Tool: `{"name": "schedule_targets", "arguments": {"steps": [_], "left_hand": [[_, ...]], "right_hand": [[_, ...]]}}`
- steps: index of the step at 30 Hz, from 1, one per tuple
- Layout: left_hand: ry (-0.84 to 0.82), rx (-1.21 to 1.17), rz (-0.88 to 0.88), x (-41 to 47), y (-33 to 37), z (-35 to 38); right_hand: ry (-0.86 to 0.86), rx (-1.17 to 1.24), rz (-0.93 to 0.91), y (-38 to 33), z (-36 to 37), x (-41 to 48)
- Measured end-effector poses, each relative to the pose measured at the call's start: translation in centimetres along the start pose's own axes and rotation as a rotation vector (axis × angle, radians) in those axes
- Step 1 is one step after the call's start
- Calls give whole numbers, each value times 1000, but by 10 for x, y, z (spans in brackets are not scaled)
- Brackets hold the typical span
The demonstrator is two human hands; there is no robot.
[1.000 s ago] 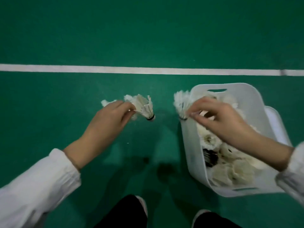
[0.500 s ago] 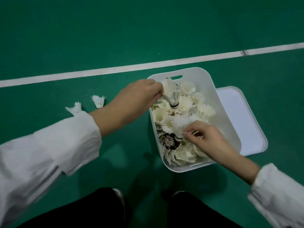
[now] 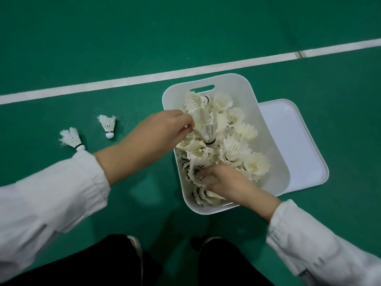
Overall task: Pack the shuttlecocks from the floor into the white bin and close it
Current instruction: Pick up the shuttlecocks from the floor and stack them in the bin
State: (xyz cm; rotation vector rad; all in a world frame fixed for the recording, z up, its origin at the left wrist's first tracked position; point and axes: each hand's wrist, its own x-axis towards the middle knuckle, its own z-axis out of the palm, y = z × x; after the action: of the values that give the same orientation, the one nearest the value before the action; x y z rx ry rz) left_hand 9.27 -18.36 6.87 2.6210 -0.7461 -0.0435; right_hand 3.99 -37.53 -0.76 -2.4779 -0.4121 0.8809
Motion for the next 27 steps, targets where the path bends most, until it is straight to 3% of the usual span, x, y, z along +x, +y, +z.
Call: {"name": "schedule_targets", "arguments": {"steps": [2,5,7,13,19,27], "left_hand": [[-6,4,-12,0,-2,1],[-10,3,-15,0,-3,4],[-18,10,5,1,-1,8],[-49,37,55,5,4,9],[-90,-52,-126,-7,-19,-10],[13,3,-37,-37,-42,-4]], "right_hand": [[165,92,-28,-1,-16,-13],[547,292,-110,-4,-43,-31],[636,254,-209,-7,-57,-32],[495,10,-293,-15,-69,6],[593,143,-147,-8,-72,25],[373,-76,-118,-30,-40,78]]}}
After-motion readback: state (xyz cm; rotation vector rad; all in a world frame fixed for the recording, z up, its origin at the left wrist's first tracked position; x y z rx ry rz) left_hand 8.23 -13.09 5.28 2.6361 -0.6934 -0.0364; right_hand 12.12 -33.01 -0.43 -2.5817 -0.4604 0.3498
